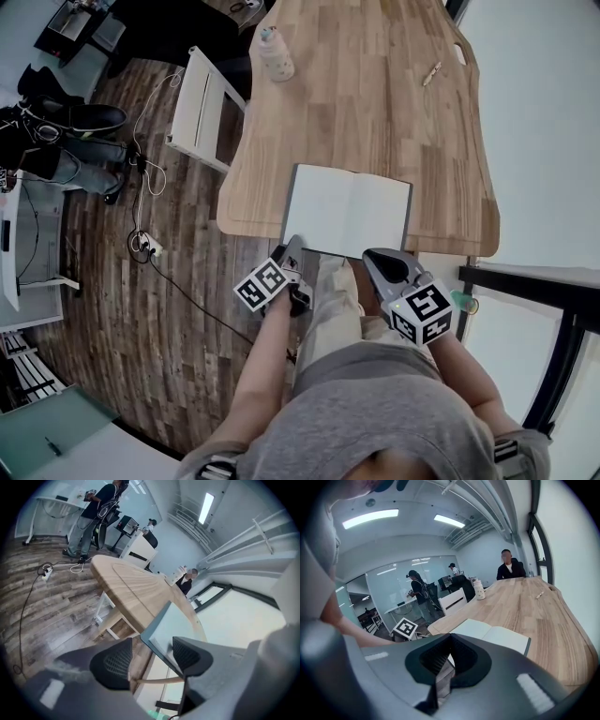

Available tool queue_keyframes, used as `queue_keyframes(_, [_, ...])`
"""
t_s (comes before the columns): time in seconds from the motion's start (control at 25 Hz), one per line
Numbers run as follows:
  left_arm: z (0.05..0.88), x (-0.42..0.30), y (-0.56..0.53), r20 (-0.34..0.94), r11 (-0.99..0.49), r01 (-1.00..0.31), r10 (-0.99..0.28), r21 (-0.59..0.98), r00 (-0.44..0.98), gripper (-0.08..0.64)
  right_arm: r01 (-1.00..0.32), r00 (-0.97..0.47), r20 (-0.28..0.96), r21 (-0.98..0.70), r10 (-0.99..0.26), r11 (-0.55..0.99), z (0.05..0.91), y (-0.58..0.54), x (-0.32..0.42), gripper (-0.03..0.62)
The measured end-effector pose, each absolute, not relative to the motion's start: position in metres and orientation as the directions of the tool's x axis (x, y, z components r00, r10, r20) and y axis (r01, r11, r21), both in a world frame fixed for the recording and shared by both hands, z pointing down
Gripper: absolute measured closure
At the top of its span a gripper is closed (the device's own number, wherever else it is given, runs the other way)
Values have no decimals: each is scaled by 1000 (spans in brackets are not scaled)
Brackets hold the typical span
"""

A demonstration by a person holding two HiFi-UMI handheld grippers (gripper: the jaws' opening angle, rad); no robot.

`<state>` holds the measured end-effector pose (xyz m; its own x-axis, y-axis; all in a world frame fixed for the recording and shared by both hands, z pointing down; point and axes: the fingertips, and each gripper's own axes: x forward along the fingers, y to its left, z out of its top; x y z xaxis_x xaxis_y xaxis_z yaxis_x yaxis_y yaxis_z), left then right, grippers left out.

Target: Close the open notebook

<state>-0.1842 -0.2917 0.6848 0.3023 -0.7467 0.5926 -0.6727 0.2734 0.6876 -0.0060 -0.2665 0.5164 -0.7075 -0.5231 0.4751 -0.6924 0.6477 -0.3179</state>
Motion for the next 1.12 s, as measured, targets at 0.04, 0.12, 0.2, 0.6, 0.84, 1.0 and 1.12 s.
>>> queue_keyframes(0.04, [686,-184,-293,586,272,-661,-747,700,313,295,-693,-707,477,-318,-522,647,517,-267,-6,591])
queue_keyframes(0.12, [687,-183,-295,576,259,-652,-746,713,333,295,-695,-704,481,-318,-522,645,518,-268,-6,591])
queue_keyframes(0.2, [688,-183,-297,569,246,-650,-745,720,349,295,-697,-703,482,-318,-523,643,519,-269,-7,591])
queue_keyframes(0.6, [680,-184,-297,568,233,-674,-753,701,331,369,-701,-700,482,-319,-527,638,519,-269,-9,591])
queue_keyframes(0.84, [661,-186,-295,546,194,-706,-777,681,314,476,-703,-698,477,-318,-534,636,516,-262,-9,591])
queue_keyframes(1.0, [648,-183,-298,518,159,-716,-796,679,314,500,-706,-697,469,-313,-542,636,514,-257,-8,591])
queue_keyframes(1.12, [644,-181,-296,503,141,-717,-802,682,321,509,-707,-696,463,-312,-548,635,511,-253,-7,591])
